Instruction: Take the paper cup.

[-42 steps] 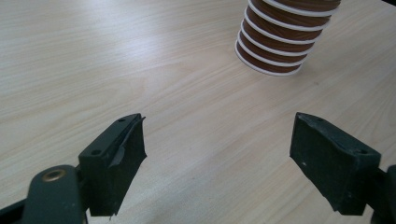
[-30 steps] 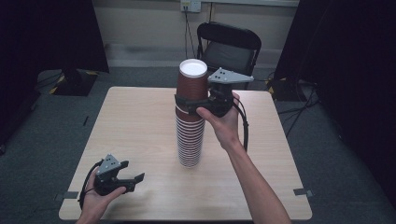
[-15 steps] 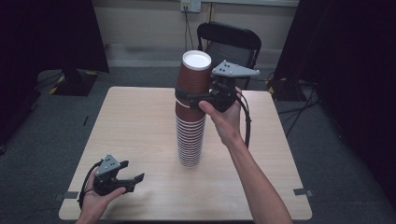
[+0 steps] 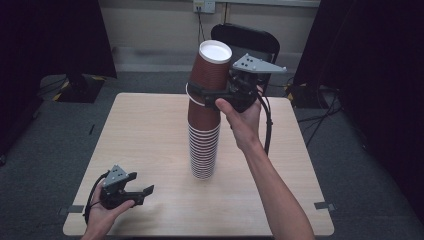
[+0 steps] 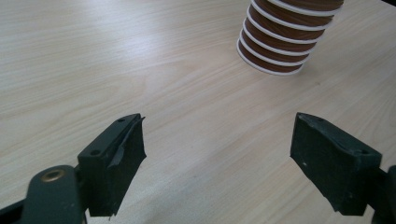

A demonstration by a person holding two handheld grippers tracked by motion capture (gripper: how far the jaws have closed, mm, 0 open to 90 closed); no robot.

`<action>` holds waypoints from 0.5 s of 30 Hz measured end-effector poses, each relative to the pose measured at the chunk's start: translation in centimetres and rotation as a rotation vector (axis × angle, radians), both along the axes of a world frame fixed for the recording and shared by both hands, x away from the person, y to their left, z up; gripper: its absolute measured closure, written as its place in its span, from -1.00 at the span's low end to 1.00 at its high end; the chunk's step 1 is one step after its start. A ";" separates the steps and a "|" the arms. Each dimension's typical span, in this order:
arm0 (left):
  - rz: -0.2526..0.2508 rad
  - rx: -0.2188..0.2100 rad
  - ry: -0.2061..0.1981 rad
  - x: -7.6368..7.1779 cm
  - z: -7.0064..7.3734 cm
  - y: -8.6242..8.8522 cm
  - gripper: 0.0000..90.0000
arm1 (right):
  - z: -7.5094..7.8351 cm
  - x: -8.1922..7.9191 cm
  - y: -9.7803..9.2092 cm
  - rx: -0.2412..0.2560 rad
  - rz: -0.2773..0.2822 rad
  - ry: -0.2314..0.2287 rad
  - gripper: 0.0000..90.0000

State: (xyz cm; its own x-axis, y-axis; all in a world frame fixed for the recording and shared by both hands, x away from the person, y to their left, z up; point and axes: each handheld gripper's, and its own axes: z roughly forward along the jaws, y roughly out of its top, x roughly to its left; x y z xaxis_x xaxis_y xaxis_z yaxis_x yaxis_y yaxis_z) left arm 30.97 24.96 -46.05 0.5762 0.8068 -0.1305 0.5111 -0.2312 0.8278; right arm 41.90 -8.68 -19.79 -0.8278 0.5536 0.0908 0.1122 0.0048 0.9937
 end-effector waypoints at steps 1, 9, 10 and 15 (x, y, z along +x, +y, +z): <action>-0.004 -0.002 0.001 0.0 0.0 0.0 -0.61 | 0.2 0.0 0.0 0.001 0.002 -0.006 -0.72; -0.011 0.004 0.000 0.0 0.0 -0.1 -0.61 | 1.2 -0.4 -0.4 0.028 0.012 -0.030 -0.71; -0.011 0.004 0.000 0.0 0.0 -0.1 -0.61 | 1.3 -0.5 -0.5 0.030 0.008 -0.034 -0.71; -0.034 0.012 -0.012 -0.1 0.1 -0.2 -0.55 | 2.1 -0.9 -1.3 0.043 -0.003 -0.048 -0.71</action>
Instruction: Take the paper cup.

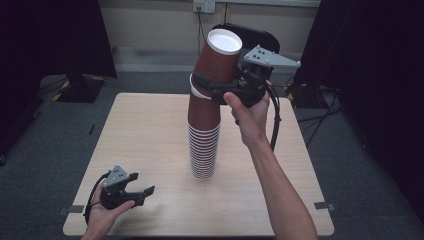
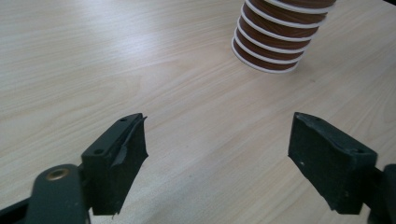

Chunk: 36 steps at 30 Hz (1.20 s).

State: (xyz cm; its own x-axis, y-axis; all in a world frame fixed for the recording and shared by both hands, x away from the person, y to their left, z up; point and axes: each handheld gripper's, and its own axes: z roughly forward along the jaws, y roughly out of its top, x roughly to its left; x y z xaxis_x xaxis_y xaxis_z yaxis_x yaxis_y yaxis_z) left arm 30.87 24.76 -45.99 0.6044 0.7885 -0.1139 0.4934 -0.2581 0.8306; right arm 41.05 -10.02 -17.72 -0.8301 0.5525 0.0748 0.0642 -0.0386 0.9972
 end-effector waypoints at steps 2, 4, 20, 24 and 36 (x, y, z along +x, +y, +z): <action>-0.003 -0.001 -0.004 0.0 0.0 -0.1 -0.55 | 0.1 -0.2 -0.4 -0.003 -0.009 -0.006 -0.71; -0.003 0.001 -0.006 0.0 0.0 -0.1 -0.55 | 0.2 -0.3 -1.0 -0.002 -0.018 -0.007 -0.70; 0.018 -0.003 0.005 0.1 -0.1 0.1 -0.65 | -0.4 -0.8 -5.9 -0.009 -0.108 0.030 -0.70; 0.002 -0.005 0.010 0.0 -0.1 0.0 -0.65 | -1.2 -1.0 -6.8 -0.014 -0.126 0.049 -0.70; -0.035 -0.040 -0.085 -0.4 0.3 -0.9 -0.56 | -5.0 -1.6 -8.3 -0.047 -0.146 0.112 -0.70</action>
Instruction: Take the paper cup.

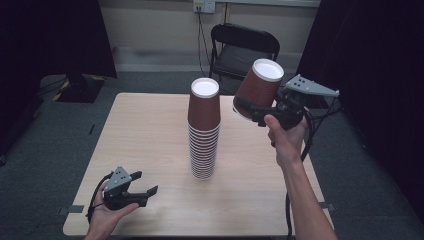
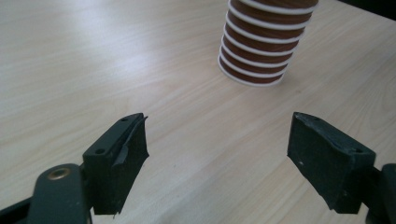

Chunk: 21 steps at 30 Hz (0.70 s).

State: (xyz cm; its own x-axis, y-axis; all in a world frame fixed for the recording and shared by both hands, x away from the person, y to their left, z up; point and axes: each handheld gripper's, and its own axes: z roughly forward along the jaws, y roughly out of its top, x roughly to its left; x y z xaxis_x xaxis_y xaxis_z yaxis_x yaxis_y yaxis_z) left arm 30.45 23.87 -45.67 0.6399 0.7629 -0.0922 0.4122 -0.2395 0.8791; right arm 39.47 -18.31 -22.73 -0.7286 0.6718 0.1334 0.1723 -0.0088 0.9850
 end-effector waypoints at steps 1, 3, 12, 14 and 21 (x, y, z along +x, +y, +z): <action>0.006 -0.007 0.001 0.0 0.0 -0.1 -0.56 | -0.4 -0.1 0.0 0.000 0.002 0.006 -0.70; 0.012 -0.009 -0.014 -0.2 0.1 -0.2 -0.56 | -1.1 -0.3 -0.1 -0.004 0.003 0.021 -0.70; 0.024 -0.053 -0.017 -0.1 0.5 0.0 -0.59 | -3.5 -1.3 -0.5 -0.018 0.007 0.072 -0.70; 0.066 -0.050 0.001 0.0 0.6 0.0 -0.59 | -4.2 -1.4 -0.5 -0.029 0.013 0.093 -0.70; 0.042 -0.080 0.023 0.2 0.6 0.1 -0.46 | -6.7 -1.8 -0.3 -0.028 0.028 0.148 -0.70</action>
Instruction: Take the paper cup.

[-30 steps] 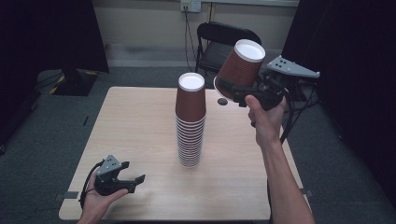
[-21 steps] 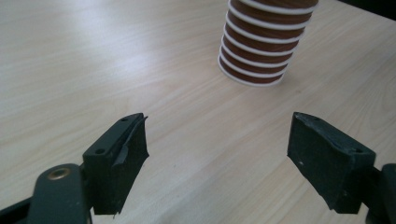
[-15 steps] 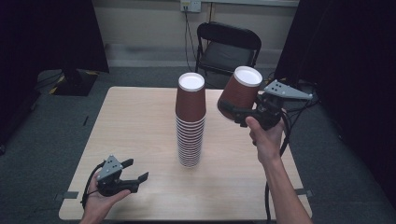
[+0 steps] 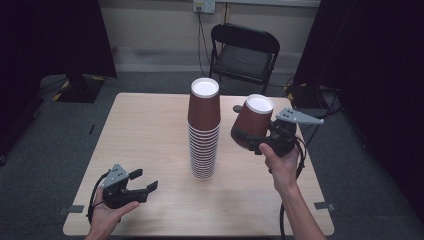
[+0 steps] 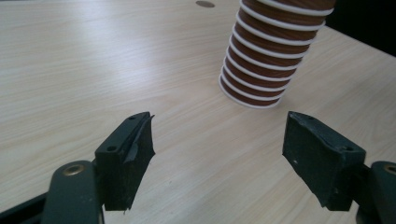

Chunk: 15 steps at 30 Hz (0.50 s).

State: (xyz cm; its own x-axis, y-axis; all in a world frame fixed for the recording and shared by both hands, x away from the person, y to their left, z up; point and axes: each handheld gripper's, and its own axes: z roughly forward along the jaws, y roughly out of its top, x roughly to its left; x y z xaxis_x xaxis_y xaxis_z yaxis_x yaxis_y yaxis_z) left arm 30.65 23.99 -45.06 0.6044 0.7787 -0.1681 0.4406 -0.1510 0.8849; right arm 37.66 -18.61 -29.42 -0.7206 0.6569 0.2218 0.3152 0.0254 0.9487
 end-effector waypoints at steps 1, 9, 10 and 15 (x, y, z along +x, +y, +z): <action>-0.014 -0.009 -0.003 0.0 0.1 0.0 -0.46 | -0.2 -0.1 0.0 0.001 0.002 0.002 -0.70; -0.055 -0.036 -0.017 -0.1 0.5 -1.3 -0.35 | -1.9 -0.7 0.0 0.005 0.013 0.038 -0.70; -0.055 -0.041 -0.023 -0.1 0.6 -1.6 -0.37 | -2.2 -0.7 0.0 0.004 0.013 0.043 -0.70; -0.077 -0.026 -0.073 0.3 1.2 -3.0 -0.39 | -4.0 -1.1 0.3 0.030 0.035 0.110 -0.70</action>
